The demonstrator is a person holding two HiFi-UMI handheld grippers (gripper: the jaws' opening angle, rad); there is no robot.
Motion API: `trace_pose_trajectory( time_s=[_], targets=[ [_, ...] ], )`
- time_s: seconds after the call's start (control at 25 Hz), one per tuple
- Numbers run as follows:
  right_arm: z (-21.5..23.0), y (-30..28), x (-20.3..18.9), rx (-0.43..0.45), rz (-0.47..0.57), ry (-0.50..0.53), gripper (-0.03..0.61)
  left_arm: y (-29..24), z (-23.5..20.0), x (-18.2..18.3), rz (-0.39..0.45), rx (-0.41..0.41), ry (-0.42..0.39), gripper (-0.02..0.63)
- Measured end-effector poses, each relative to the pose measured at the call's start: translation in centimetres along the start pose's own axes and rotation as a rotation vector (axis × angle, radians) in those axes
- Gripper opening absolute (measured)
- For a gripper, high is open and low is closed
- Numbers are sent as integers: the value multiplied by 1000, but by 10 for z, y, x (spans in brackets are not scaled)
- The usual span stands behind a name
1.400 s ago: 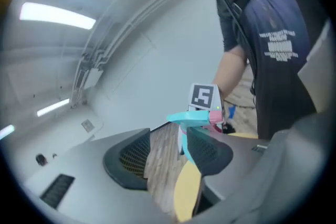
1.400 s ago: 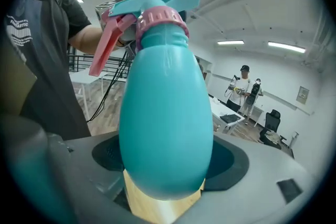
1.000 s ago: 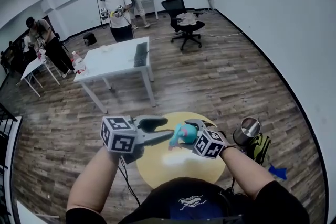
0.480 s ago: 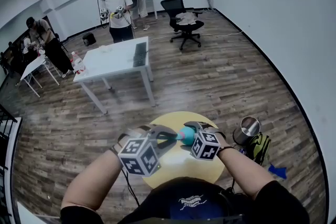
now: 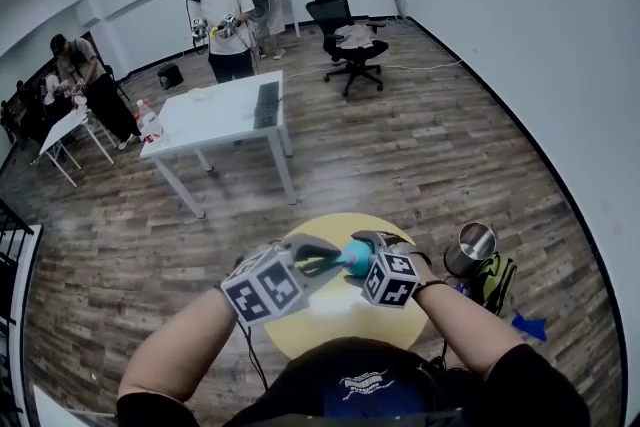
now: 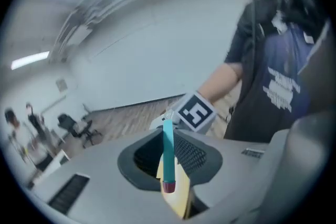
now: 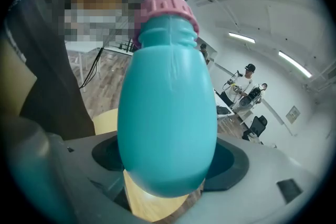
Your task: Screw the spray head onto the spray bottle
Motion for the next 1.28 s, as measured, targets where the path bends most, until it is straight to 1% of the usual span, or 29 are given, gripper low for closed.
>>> trace_pose_trajectory(
  time_s=[0.08, 0.16, 0.2, 0.24, 0.28, 0.32, 0.4, 0.48, 0.52, 0.56, 0.6, 0.64, 0.72, 0.8, 0.88, 0.92, 0.96, 1.0, 1.04, 1.08, 1.16, 1.24, 1.28],
  targets=[
    [-2, 0, 1, -47, -28, 58, 420, 0, -10, -1, 72, -36, 282, 87],
    [-7, -2, 0, -72, -52, 104, 420, -1, -19, -5, 111, -51, 534, 87],
    [-10, -3, 1, -61, -52, 99, 420, -1, -23, -7, 130, -55, 645, 86],
    [-14, -4, 2, -32, -39, 71, 420, -1, -26, -7, 154, -52, 733, 86],
    [-17, -5, 4, 9, -15, 26, 420, 0, -28, -7, 180, -43, 795, 86],
    [-19, -6, 6, 56, 14, -21, 420, 0, -29, -5, 209, -34, 833, 68],
    [-23, -4, 10, 147, 77, -86, 420, 0, -29, 1, 278, -34, 857, 89],
    [-25, -1, 13, 224, 138, -125, 420, 2, -30, 6, 349, -54, 843, 107],
    [-25, 1, 15, 249, 164, -137, 420, 4, -31, 8, 386, -63, 834, 155],
    [-25, 3, 18, 265, 184, -139, 420, 7, -33, 10, 426, -72, 829, 169],
    [-25, 5, 22, 276, 202, -135, 420, 12, -36, 10, 469, -80, 828, 201],
    [-25, 7, 26, 286, 220, -129, 420, 18, -39, 11, 516, -87, 829, 220],
    [-27, 11, 36, 312, 253, -120, 420, 34, -47, 11, 622, -92, 826, 241],
    [-30, 18, 43, 353, 285, -120, 420, 52, -57, 9, 743, -76, 831, 241],
    [-31, 25, 48, 400, 321, -127, 420, 64, -68, 0, 847, -63, 860, 241],
    [-31, 28, 49, 425, 342, -135, 420, 66, -72, -6, 878, -62, 865, 241],
    [-31, 32, 51, 453, 364, -143, 420, 66, -74, -11, 887, -61, 848, 230],
    [-32, 35, 53, 485, 385, -147, 420, 63, -73, -17, 870, -56, 806, 215],
    [-35, 39, 55, 523, 399, -144, 420, 59, -69, -21, 825, -49, 736, 215],
    [-39, 42, 55, 564, 404, -137, 420, 53, -61, -23, 758, -47, 637, 213],
    [-49, 47, 55, 645, 389, -108, 420, 40, -35, -20, 612, -81, 392, 215],
    [-58, 48, 55, 704, 356, -76, 422, 30, -12, -12, 522, -132, 165, 216],
    [-61, 46, 54, 723, 338, -64, 422, 27, -5, -9, 498, -152, 83, 216]
  ],
)
Point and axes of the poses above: the fingertips, and each gripper's own axes: y backward along the fingers, z to its right, x out of its top, the point moved 6 cm from there along y, backward along the fingers, and after that the axes turned 14 degrees about -y, right-handed, at the moved point
